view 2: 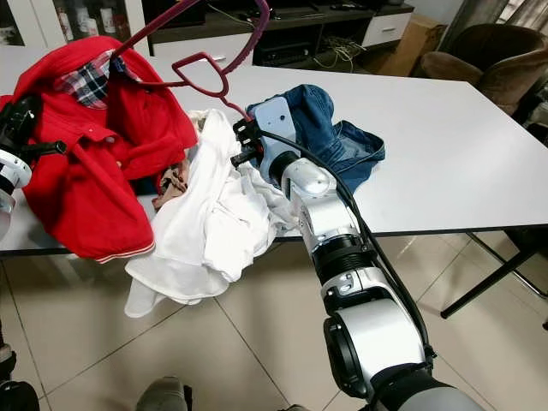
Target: Hang hanger
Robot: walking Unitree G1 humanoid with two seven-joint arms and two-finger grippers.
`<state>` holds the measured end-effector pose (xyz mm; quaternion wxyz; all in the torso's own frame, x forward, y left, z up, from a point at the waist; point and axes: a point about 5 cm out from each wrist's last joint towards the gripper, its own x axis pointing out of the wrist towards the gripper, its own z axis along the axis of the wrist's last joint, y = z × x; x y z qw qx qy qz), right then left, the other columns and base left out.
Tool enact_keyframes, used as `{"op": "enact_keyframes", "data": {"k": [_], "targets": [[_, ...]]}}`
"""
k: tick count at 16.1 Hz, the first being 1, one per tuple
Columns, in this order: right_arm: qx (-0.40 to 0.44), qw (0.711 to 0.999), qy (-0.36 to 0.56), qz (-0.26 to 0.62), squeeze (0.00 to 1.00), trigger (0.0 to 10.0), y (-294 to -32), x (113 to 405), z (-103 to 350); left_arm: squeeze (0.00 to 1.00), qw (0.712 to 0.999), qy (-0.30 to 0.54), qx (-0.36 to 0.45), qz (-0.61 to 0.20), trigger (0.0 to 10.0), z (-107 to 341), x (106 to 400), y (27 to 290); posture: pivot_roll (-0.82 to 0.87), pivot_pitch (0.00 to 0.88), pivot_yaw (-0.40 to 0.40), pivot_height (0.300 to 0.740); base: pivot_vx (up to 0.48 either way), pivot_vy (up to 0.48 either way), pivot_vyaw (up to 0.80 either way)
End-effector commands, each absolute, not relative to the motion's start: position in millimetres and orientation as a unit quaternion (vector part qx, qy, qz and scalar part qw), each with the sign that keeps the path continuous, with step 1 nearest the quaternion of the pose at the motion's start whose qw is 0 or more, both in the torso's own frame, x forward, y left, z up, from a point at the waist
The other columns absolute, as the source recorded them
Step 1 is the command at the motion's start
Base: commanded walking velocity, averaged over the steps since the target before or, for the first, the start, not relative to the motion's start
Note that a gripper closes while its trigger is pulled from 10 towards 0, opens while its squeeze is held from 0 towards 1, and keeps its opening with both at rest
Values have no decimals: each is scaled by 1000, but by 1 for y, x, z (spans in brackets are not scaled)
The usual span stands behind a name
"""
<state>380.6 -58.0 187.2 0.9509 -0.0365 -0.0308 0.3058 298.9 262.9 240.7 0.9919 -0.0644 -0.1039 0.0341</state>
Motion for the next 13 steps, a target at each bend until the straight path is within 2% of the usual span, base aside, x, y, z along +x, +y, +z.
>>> {"op": "enact_keyframes", "data": {"k": [1,3,4,5,6,13], "targets": [[-21,954,-48,296,0,10000,-63,383,197,0,992,-106,-62,29,10000,243,302,259,180,0,-71,740,0,0,0],[-21,954,-48,296,0,10000,-63,383,197,0,992,-106,-62,29,10000,243,302,259,180,0,-71,740,0,0,0],[5,952,-52,300,0,10000,-68,380,200,0,992,-105,-58,28,10000,240,305,255,171,0,-64,740,0,0,0],[64,937,-41,341,0,10000,-78,352,178,0,998,-46,16,29,10000,199,301,225,131,0,-35,740,0,0,0],[82,928,-38,361,0,10000,-80,338,169,0,998,-31,54,22,10000,186,297,211,132,0,-37,740,0,0,0],[78,929,-34,361,0,10000,-86,322,167,0,994,-39,97,10,10000,185,292,208,122,0,-23,740,0,0,0]]}}
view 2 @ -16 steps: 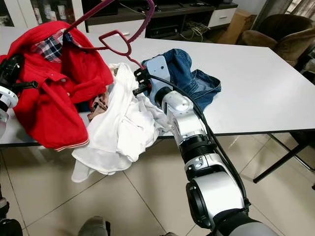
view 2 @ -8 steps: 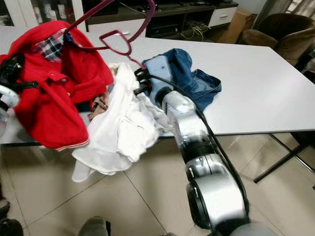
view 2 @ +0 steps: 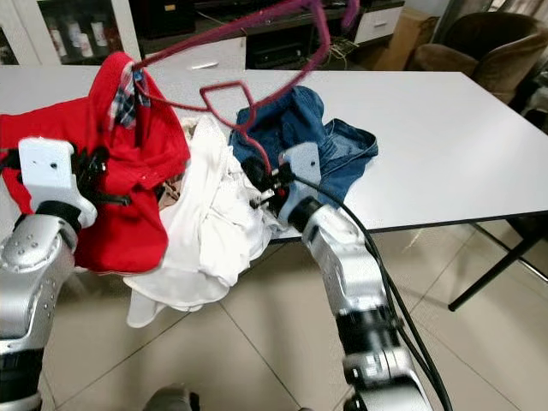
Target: Hang hanger
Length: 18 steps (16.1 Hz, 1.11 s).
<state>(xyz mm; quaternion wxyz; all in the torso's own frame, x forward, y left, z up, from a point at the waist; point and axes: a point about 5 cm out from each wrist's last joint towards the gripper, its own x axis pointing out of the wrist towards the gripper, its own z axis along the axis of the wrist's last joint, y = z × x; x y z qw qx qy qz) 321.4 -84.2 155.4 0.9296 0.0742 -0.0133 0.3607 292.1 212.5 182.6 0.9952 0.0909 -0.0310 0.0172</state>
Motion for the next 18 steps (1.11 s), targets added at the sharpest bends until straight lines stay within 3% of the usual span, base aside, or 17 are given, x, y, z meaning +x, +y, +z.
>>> {"op": "enact_keyframes", "data": {"k": [1,12,18], "targets": [[72,931,-35,356,0,10000,-88,324,168,0,994,-42,102,15,10000,187,291,212,117,0,-18,740,0,0,800],[55,939,-35,337,0,10000,-84,337,173,0,990,-71,115,33,10000,193,290,209,130,0,-26,740,0,0,800],[61,940,-37,334,0,10000,-79,340,172,0,985,-95,127,65,10000,208,291,226,142,0,-28,740,0,0,800]]}}
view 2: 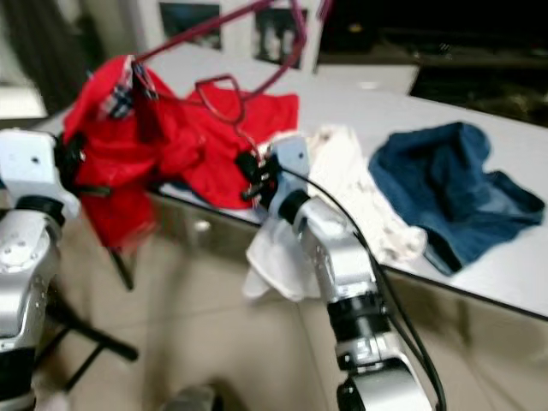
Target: Hang hanger
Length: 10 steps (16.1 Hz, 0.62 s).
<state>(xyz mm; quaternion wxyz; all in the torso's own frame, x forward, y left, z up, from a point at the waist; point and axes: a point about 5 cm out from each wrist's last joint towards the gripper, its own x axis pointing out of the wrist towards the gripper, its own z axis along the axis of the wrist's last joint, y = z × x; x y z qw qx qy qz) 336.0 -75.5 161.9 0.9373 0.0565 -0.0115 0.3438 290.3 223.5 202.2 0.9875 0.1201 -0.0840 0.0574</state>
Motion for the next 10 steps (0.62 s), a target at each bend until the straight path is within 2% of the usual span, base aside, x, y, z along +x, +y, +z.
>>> {"op": "enact_keyframes", "data": {"k": [1,10], "targets": [[60,941,-38,332,0,10000,-80,341,173,0,984,-100,130,72,10000,212,291,231,142,0,-27,740,0,0,800],[63,941,-50,328,0,10000,-80,342,178,0,973,-139,151,105,10000,240,289,255,152,0,-35,740,0,0,800]]}}
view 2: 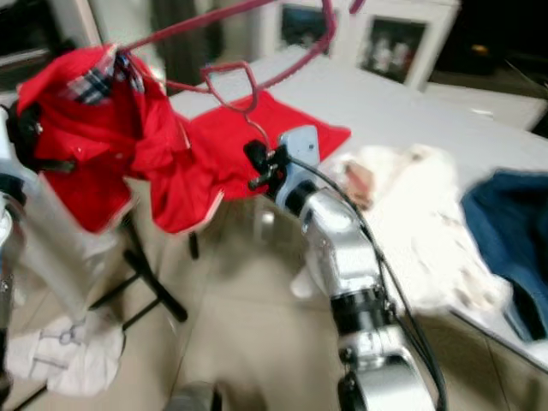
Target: Hang hanger
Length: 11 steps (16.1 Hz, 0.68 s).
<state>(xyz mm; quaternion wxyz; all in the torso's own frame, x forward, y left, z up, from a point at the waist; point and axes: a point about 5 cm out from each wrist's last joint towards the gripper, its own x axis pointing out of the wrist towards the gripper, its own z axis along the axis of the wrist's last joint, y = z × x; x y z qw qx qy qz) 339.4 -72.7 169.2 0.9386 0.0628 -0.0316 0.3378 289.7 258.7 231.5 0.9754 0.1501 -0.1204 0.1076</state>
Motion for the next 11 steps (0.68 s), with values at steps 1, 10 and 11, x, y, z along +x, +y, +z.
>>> {"op": "enact_keyframes", "data": {"k": [1,10,11], "targets": [[62,941,-48,328,0,10000,-82,343,177,0,972,-143,153,108,10000,243,288,258,153,0,-37,740,0,0,800],[45,940,-37,337,0,10000,-89,340,170,0,973,-142,160,91,10000,239,283,247,165,0,-57,740,0,0,317],[39,938,-41,341,0,10000,-88,339,171,0,973,-141,158,89,10000,238,282,245,165,0,-57,740,0,0,800]]}}
